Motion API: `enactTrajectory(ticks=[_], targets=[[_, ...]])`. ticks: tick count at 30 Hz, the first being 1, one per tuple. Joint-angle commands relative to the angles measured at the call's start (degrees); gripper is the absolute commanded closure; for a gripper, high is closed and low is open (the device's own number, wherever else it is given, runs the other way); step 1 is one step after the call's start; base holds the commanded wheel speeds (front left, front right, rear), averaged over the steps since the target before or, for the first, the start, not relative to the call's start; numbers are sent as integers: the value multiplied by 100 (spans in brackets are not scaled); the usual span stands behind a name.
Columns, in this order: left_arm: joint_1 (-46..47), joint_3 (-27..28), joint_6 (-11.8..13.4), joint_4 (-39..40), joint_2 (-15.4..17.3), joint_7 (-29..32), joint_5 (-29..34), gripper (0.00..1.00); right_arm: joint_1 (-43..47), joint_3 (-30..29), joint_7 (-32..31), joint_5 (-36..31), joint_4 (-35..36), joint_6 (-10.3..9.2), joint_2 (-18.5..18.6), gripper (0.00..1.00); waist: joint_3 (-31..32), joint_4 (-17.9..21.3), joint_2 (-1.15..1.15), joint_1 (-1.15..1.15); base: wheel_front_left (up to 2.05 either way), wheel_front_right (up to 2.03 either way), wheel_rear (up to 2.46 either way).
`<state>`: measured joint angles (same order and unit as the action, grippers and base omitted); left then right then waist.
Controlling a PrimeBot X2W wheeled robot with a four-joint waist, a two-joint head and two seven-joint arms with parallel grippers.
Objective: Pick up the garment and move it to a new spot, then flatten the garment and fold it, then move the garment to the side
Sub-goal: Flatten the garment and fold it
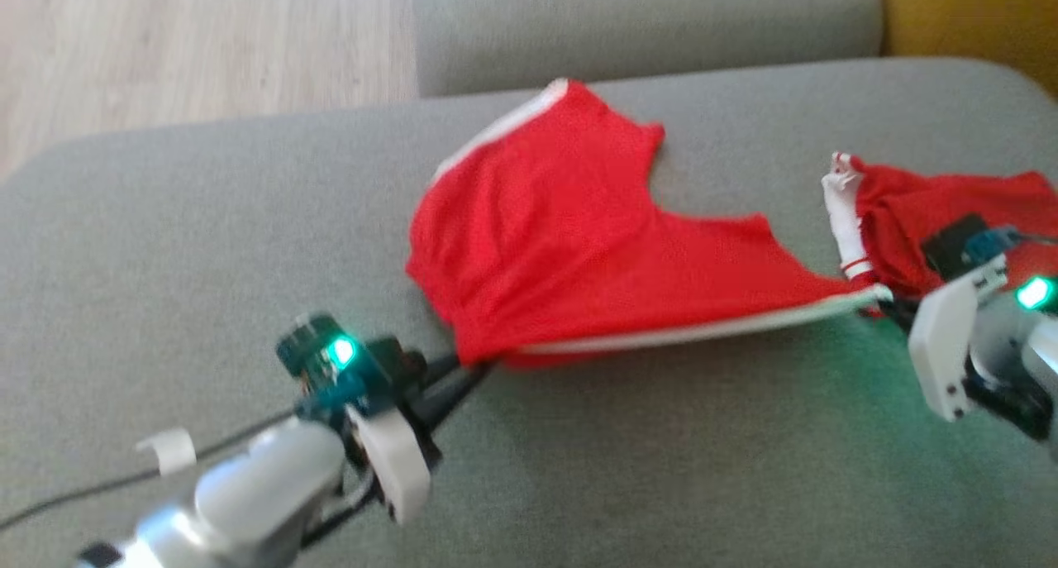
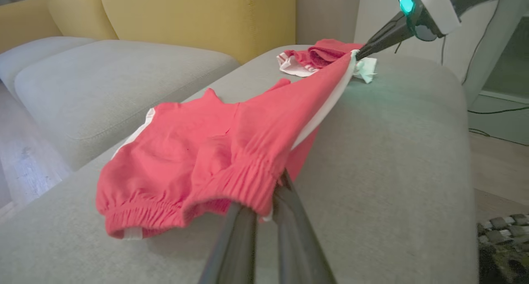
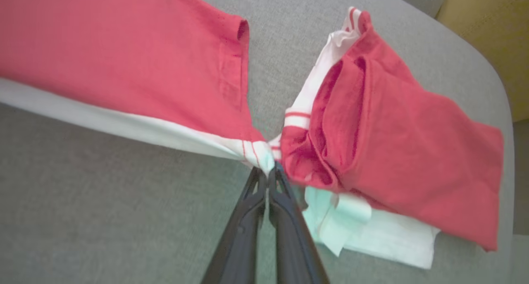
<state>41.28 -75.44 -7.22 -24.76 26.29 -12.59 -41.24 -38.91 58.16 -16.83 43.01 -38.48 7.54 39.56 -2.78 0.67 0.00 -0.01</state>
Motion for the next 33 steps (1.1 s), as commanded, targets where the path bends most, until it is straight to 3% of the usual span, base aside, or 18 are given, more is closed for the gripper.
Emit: enactTrajectory(ticks=[1, 8, 14, 24, 33], targets=[[24, 221, 105, 217, 194, 23, 25, 100, 134, 58, -116, 229, 237, -5, 408, 100, 263, 60, 0, 1, 0, 0, 0], [-488, 217, 398, 1074, 357, 309, -30, 100, 488, 85, -368, 761, 1005, -5, 988, 100, 443, 58, 0, 1, 0, 0, 0], [-572, 324, 629, 1476, 467, 412, -170, 100, 523, -166, -192, 751, 1339, -5, 1147, 100, 368, -47, 0, 1, 0, 0, 0], [-255, 808, 847, 1507, 551, 375, -463, 100, -54, -863, 200, 89, 1455, -5, 905, 100, -223, -509, 0, 1, 0, 0, 0], [324, 1108, 681, 967, 339, 327, -608, 100, -1053, -1209, 186, -603, 1022, -5, 404, 100, -1041, -1098, 0, 1, 0, 0, 0]])
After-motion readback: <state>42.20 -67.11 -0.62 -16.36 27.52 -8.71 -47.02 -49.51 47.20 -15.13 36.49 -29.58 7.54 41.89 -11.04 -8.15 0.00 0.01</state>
